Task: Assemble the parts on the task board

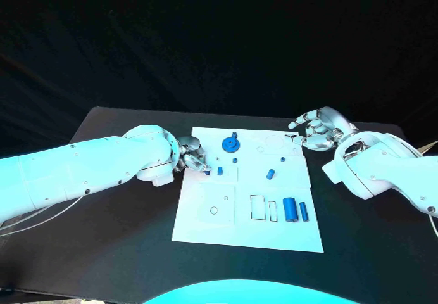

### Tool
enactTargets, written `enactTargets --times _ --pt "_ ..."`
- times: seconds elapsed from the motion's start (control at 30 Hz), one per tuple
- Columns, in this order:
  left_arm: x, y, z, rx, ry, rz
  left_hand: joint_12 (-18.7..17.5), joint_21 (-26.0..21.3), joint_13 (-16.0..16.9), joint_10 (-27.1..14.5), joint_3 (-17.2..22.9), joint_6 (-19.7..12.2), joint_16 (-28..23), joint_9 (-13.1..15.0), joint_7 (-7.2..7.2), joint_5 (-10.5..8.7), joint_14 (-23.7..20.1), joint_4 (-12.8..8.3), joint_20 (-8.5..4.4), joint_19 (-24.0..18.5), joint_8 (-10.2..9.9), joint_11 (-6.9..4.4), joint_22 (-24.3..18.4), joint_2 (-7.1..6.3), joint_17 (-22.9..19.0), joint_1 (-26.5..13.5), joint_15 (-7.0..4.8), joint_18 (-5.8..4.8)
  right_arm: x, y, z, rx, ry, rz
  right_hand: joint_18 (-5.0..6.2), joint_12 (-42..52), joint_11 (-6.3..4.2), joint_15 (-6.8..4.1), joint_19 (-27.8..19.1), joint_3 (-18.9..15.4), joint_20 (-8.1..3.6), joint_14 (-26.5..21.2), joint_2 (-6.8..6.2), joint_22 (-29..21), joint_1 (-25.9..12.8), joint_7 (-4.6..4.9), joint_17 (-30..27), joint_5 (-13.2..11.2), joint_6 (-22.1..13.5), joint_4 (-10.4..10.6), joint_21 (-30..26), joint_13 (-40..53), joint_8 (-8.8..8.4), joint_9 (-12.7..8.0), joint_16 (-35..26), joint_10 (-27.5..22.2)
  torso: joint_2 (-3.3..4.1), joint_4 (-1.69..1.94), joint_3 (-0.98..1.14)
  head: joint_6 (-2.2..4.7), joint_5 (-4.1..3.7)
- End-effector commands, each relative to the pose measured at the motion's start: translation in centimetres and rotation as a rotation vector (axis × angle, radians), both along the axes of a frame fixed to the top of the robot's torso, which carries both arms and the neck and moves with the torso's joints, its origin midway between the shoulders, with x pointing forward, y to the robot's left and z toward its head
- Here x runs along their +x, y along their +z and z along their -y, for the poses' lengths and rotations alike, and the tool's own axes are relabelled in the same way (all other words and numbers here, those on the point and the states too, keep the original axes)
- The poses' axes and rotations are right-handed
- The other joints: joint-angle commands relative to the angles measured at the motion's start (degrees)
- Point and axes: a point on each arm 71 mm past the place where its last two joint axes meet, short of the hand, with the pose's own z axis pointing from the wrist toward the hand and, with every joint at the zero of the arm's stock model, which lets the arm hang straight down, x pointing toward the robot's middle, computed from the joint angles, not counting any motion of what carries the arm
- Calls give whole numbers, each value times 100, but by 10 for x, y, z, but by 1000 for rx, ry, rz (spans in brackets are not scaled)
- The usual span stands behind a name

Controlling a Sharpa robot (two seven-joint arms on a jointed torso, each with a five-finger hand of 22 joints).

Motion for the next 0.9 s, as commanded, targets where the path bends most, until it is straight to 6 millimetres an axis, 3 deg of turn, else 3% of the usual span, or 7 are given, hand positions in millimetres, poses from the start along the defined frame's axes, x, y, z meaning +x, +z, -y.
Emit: enactTargets --times 0.03,0.9 --pt "-1 -3 1 7 -14 -12 25 37 3 38 1032 24 24 7 -11 23 596 -994 5 41 17 -16 195 56 1506 22 -33 -108 0 0 -1 -5 17 2 -30 -15 -14 -45 499 42 -48 457 -18 1377 -26 -1 938 20 -46 4 -34 50 24 -6 -30 -1 0 -2 0 -1 2" --pt "-4 -6 5 10 -22 -30 65 35 71 98 1055 64 24 -14 -18 58 596 -1019 -3 36 12 -23 189 23 1506 -2 -41 -106 -1 -1 -1 -5 17 1 -30 -15 -14 -45 499 42 -48 457 -18 1377 -26 -1 938 20 -46 4 -34 50 24 -6 -30 -1 2 -1 3 -26 -3"
